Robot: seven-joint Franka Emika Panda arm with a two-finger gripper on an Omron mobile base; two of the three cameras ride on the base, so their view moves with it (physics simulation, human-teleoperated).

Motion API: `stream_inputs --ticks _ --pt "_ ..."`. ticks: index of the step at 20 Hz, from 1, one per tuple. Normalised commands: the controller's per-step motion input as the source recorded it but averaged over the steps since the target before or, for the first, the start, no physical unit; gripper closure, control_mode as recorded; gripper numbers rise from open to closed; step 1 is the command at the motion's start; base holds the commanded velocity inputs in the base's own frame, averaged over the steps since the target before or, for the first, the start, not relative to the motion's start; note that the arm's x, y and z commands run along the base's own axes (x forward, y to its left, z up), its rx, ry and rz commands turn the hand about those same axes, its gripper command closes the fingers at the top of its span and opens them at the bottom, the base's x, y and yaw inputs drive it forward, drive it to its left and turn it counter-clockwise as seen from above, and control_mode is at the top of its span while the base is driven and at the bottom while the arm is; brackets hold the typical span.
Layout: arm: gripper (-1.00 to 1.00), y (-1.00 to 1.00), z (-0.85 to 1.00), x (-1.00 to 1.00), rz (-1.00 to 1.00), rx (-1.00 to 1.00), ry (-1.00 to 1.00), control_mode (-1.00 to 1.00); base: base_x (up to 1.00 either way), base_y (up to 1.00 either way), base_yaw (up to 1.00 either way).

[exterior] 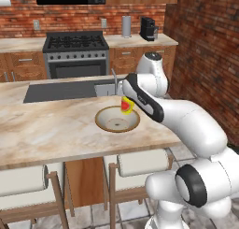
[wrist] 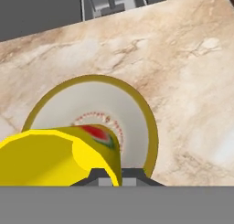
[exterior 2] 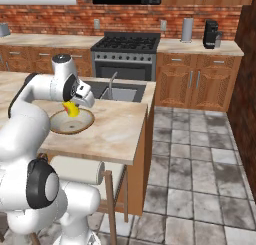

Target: Place the cup inside the bowl on the dining table and move the bowl to any counter.

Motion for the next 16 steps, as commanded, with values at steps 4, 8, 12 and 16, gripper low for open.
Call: stream_inputs --ticks 4,8,12,16 --pt "1.0 0.4 0.0 0.38 0.0 0.0 0.08 -1.0 0.0 0.0 0.0" --pt "1.0 0.27 0.0 0.23 0.0 0.0 0.07 -1.0 0.0 0.0 0.0" --pt "1.0 0.09 -0.03 0.0 0.0 0.0 0.03 -1.0 0.0 0.0 0.0" --pt "1.0 0.08 -0.12 0.0 0.0 0.0 0.0 -1.0 0.0 0.0 0.0"
